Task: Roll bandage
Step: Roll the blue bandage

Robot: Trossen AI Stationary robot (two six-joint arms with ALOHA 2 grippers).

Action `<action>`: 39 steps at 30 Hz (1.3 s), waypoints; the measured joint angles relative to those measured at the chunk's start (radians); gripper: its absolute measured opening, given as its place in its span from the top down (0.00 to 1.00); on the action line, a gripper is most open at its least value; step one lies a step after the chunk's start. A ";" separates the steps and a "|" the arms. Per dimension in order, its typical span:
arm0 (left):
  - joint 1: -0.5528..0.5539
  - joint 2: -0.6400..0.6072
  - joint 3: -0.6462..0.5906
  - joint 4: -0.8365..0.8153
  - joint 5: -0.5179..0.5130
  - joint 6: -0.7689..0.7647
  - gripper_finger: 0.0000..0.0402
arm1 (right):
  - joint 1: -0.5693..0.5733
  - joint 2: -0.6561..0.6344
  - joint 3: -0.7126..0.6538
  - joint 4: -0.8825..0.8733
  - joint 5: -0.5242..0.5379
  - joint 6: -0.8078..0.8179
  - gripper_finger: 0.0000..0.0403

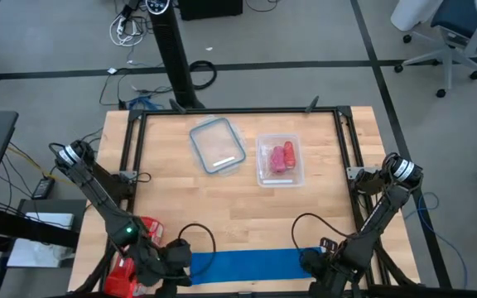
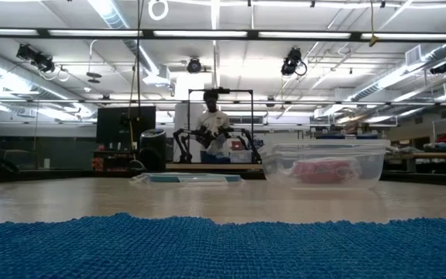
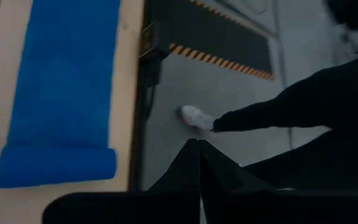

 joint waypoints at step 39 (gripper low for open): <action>0.002 0.207 0.001 -0.129 -0.008 -0.102 1.00 | 0.003 0.000 -0.207 0.239 -0.054 0.131 1.00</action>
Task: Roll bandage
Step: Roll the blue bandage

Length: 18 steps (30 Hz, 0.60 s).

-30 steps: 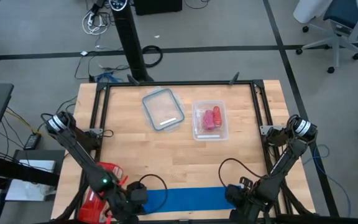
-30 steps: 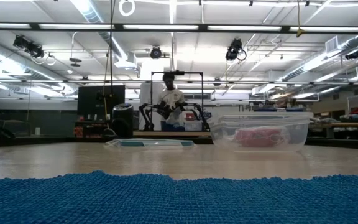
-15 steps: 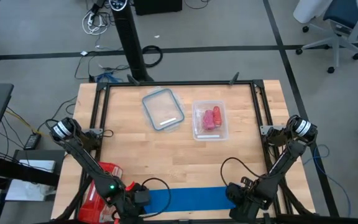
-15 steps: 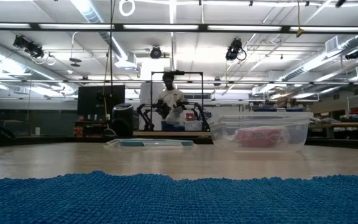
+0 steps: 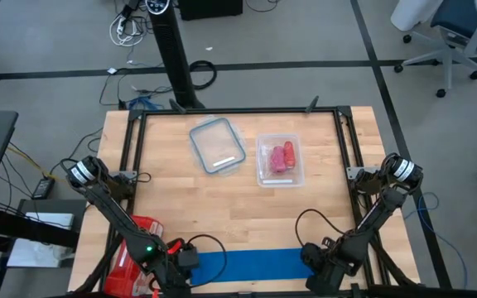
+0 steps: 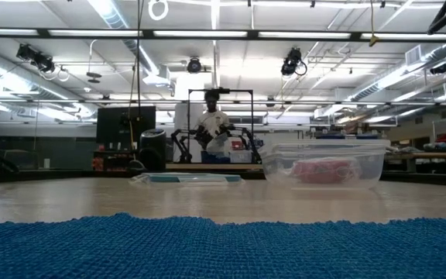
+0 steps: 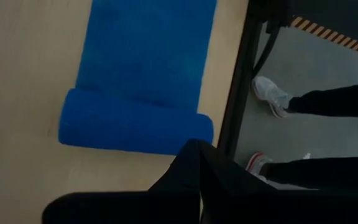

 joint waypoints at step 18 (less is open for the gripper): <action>0.022 0.026 0.000 0.006 -0.044 0.027 1.00 | 0.001 0.000 -0.008 0.002 -0.012 0.000 1.00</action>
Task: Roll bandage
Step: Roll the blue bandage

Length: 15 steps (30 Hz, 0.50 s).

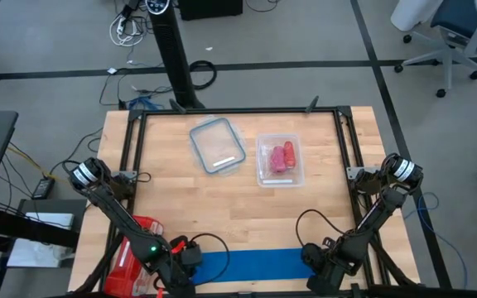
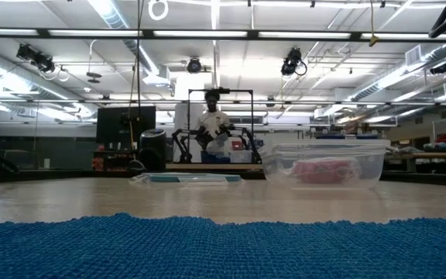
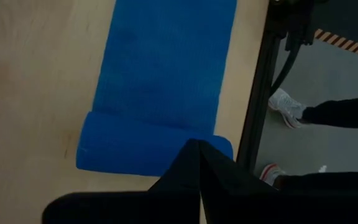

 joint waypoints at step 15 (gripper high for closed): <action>0.002 0.023 0.000 -0.016 0.058 0.157 1.00 | 0.000 0.000 0.000 0.001 -0.018 0.000 1.00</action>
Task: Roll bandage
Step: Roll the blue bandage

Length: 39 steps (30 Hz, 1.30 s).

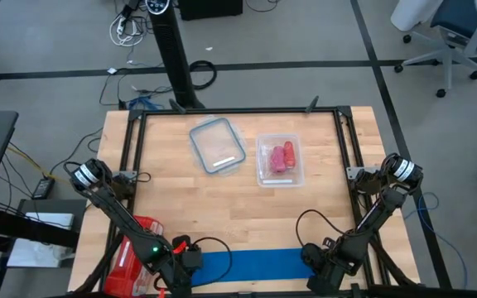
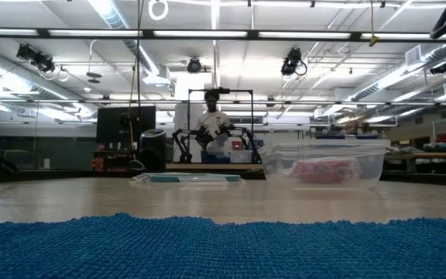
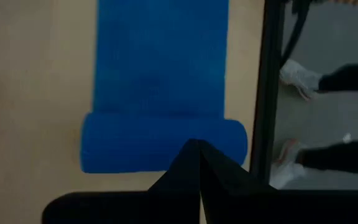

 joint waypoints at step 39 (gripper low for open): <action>0.145 0.113 0.220 0.084 0.035 0.343 1.00 | 0.000 0.000 0.000 0.000 0.000 0.008 0.99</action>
